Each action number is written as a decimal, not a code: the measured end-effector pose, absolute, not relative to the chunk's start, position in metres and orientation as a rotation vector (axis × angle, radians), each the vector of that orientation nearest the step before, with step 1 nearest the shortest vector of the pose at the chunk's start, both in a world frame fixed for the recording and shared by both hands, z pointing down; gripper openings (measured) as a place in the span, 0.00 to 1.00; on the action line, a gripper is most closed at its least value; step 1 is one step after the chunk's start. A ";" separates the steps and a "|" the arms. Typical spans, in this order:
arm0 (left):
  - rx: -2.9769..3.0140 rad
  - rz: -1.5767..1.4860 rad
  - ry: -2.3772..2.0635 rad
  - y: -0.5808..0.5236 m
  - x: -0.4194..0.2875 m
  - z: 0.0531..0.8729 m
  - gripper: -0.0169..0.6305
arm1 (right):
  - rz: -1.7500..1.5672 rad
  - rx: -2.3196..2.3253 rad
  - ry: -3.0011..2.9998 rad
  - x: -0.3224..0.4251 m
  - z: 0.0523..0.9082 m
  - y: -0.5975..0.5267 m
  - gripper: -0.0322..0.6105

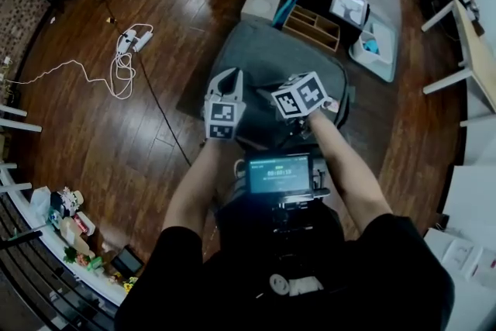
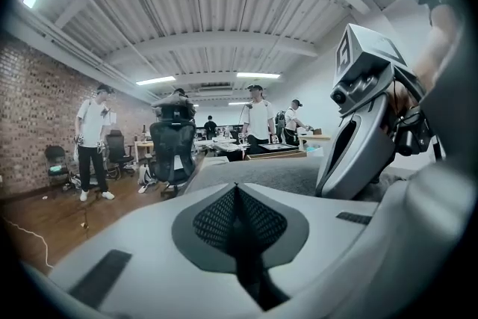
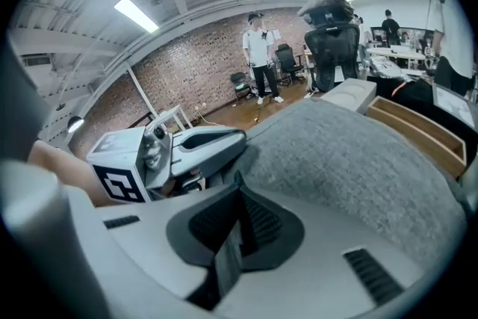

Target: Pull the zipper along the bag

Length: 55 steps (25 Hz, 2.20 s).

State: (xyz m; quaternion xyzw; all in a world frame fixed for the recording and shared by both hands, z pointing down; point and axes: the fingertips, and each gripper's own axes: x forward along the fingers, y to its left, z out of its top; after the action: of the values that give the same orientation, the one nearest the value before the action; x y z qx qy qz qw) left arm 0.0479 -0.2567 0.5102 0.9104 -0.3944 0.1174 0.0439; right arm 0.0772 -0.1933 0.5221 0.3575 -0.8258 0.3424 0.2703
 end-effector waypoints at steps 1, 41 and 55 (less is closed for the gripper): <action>2.789 0.368 -1.198 -0.257 0.048 0.511 0.03 | 0.920 0.962 -2.227 0.078 0.522 -0.193 0.06; 2.781 0.481 -1.243 -0.257 0.052 0.521 0.03 | 1.003 0.896 -2.315 0.156 0.536 -0.133 0.06; 2.784 0.483 -1.234 -0.260 0.050 0.524 0.03 | 1.027 0.924 -2.303 0.178 0.543 -0.120 0.06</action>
State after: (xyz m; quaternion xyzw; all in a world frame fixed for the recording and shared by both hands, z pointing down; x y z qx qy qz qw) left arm 0.0501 -0.2605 0.5238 0.9025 -0.4002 0.1564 0.0291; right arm 0.1784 -0.1198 0.5427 0.3351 -0.8355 0.3724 0.2260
